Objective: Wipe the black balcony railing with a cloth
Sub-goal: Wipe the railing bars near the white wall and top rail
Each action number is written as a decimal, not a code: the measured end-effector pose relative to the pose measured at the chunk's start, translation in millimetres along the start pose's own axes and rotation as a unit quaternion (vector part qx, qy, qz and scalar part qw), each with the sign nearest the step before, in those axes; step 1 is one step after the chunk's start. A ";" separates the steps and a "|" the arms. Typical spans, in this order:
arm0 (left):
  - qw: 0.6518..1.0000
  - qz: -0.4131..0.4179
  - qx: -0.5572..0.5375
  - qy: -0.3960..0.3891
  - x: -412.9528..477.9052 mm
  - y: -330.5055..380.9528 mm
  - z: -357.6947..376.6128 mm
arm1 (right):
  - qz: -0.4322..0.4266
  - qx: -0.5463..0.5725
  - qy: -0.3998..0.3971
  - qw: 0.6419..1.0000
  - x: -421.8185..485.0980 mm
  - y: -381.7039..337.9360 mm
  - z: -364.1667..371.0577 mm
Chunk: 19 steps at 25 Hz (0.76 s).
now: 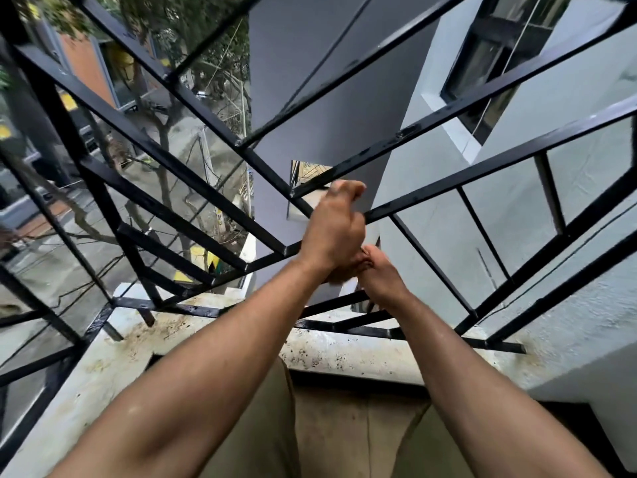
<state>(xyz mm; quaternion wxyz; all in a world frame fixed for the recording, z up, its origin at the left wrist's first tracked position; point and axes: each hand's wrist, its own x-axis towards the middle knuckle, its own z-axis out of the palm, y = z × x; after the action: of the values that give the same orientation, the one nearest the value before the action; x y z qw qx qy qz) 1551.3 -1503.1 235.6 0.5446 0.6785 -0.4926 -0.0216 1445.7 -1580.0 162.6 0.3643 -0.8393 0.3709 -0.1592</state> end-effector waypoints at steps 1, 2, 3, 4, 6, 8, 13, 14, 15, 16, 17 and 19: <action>0.997 -0.035 -0.015 -0.073 1.4 -0.5 3.0 | 0.038 -0.001 0.000 0.999 -0.5 1.9 1.0; 0.987 -0.077 -0.037 -0.135 3.2 0.9 6.6 | 0.079 0.006 0.001 0.997 0.4 -4.8 2.1; 0.976 -0.115 -0.060 -0.173 5.9 2.8 8.1 | 0.103 0.040 0.002 0.994 -2.5 -24.1 3.2; 0.968 -0.142 -0.086 -0.189 9.3 6.0 5.8 | 0.121 0.108 0.003 0.987 -3.5 -41.7 6.5; 0.949 -0.193 -0.165 -0.189 17.0 9.4 -2.6 | 0.105 0.274 0.027 0.956 -7.8 -70.0 13.4; 0.910 -0.265 -0.255 -0.192 23.2 6.5 -8.5 | 0.018 0.271 0.059 0.961 -13.9 -67.7 17.7; 0.929 -0.251 -0.166 -0.217 24.7 4.0 3.6 | 0.005 0.094 0.161 0.982 -34.6 -37.6 24.8; 0.933 -0.246 -0.153 -0.214 26.7 5.3 4.0 | 0.072 0.217 0.201 0.953 -39.7 -39.3 18.5; 0.931 -0.249 -0.157 -0.213 29.1 5.7 3.8 | 0.126 0.384 0.227 0.886 -43.2 -40.0 9.2; 0.927 -0.255 -0.166 -0.218 32.0 4.9 2.4 | 0.152 0.536 0.239 0.795 -44.4 -37.7 -4.5; 0.925 -0.256 -0.169 -0.223 33.3 4.4 0.3 | 0.156 0.635 0.243 0.717 -46.3 -31.2 -23.1; 0.927 -0.250 -0.157 -0.233 30.8 3.9 -0.8 | 0.085 0.669 0.258 0.692 -50.4 -19.6 -63.7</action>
<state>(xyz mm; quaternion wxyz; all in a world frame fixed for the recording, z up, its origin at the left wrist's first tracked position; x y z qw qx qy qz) 1565.1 -1523.5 254.5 0.4909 0.6614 -0.4106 -0.3912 1387.4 -1565.2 220.6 0.7314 -0.2648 0.3154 -0.5436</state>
